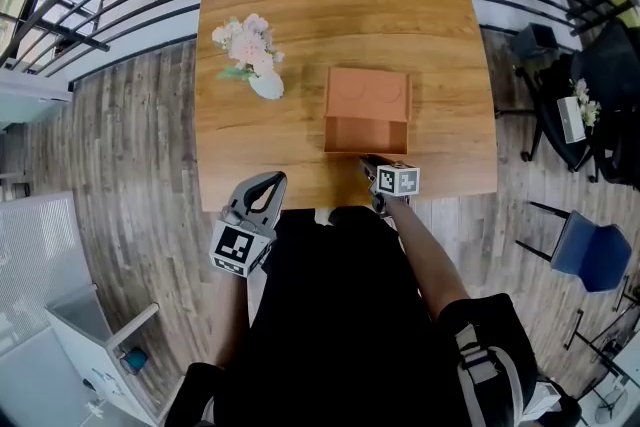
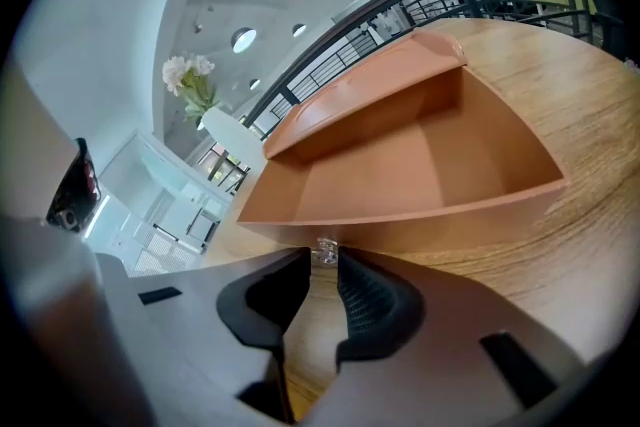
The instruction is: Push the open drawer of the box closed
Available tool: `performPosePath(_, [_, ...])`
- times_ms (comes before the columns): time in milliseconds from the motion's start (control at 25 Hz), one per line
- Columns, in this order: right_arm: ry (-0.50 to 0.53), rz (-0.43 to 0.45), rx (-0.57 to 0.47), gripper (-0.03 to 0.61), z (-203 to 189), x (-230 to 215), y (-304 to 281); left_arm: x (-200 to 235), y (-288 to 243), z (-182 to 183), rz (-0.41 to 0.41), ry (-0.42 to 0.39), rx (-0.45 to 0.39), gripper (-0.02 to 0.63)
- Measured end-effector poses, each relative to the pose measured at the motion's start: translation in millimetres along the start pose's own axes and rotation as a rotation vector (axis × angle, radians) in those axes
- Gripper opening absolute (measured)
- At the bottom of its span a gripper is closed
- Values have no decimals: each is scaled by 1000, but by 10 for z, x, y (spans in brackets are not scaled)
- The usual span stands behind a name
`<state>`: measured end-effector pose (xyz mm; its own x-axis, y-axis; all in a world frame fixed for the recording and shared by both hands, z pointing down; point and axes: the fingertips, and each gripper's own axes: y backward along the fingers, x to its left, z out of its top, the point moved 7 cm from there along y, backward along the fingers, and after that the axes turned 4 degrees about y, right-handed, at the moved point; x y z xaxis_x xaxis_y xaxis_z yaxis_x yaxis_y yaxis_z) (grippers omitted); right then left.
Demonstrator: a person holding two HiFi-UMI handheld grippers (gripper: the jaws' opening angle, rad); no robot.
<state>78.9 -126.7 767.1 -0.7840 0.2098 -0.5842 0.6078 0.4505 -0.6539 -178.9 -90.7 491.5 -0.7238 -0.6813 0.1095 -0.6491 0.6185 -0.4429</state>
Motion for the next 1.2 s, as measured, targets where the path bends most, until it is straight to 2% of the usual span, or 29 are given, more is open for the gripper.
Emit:
performPosePath(120, [-4, 2, -5, 86, -26, -51, -27, -44, 25, -36, 12, 4, -1, 23])
performPosePath(480, [30, 7, 7, 84, 15, -23, -2, -143, 49, -51, 33, 10, -9, 23])
performPosePath(1200, [24, 4, -14, 84, 231, -137, -138, -144, 77, -55, 57, 11, -5, 23])
